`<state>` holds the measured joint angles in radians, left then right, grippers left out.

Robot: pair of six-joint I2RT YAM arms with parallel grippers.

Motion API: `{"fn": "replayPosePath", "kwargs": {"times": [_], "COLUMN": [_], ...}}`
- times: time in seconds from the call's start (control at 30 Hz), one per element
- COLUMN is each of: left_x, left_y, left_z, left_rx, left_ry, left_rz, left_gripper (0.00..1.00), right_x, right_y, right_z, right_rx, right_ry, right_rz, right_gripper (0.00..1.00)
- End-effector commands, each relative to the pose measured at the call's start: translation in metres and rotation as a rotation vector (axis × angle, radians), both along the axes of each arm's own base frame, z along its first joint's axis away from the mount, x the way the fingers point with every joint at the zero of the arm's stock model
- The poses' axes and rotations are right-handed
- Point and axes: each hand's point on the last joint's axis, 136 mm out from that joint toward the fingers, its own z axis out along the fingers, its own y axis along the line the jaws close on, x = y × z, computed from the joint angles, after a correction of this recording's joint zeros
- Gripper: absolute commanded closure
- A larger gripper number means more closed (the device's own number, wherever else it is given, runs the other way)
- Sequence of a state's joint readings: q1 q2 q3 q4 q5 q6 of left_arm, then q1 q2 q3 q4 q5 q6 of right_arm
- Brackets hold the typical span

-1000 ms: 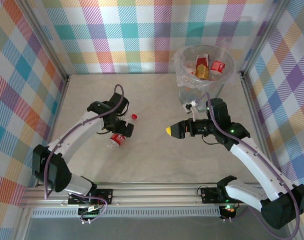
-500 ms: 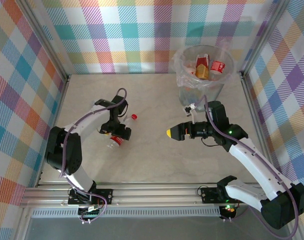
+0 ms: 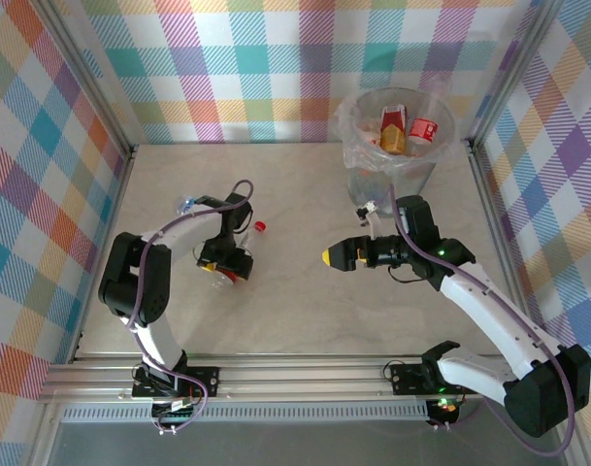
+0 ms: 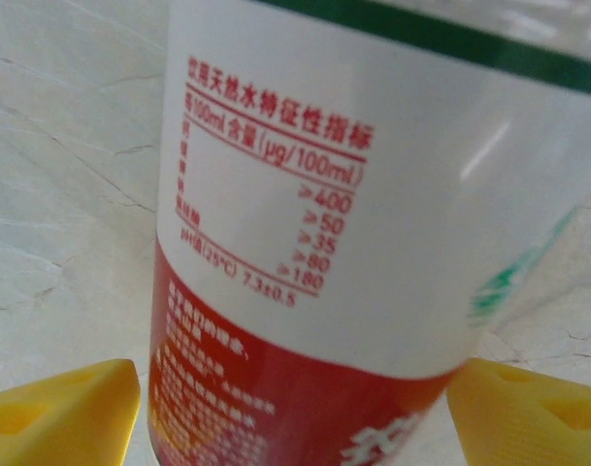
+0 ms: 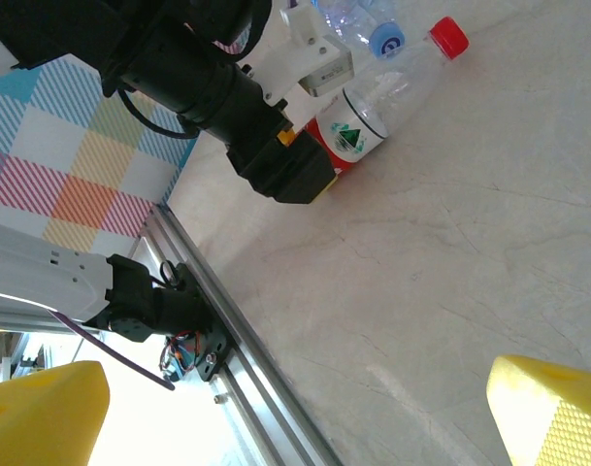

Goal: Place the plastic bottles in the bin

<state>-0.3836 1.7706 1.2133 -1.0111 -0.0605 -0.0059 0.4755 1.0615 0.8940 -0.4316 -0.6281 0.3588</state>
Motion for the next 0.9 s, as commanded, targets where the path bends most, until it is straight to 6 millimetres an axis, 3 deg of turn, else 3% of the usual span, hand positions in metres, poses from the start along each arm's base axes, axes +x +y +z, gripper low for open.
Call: {"fn": "replayPosePath", "kwargs": {"times": [0.0,0.27,0.5,0.67,0.87], "left_x": [-0.008,-0.013,-0.015,-0.013,-0.01], "left_y": [0.001,-0.005,-0.017,-0.036,-0.068], "left_z": [-0.01,-0.015,-0.01,0.006,0.039], "left_rx": [-0.001,0.006,-0.005,-0.086,-0.231], "left_ry": [0.052,0.066,0.039,-0.012,-0.085], "left_rz": [0.011,-0.003,-0.018,-0.013,-0.022], "left_gripper": [0.2,0.27,0.41,0.47,0.51], "right_x": [0.001,0.003,0.019,0.025,0.032], "right_y": [0.002,0.001,-0.015,-0.03,-0.055], "right_z": [-0.002,-0.005,-0.014,-0.011,-0.011], "right_rx": [0.011,-0.003,-0.056,-0.036,-0.049], "right_ry": [-0.011,-0.005,0.0,0.022,0.053], "right_rz": [0.006,-0.011,-0.164,-0.28,-0.435], "right_gripper": [0.0,0.0,0.0,0.0,0.01]}}
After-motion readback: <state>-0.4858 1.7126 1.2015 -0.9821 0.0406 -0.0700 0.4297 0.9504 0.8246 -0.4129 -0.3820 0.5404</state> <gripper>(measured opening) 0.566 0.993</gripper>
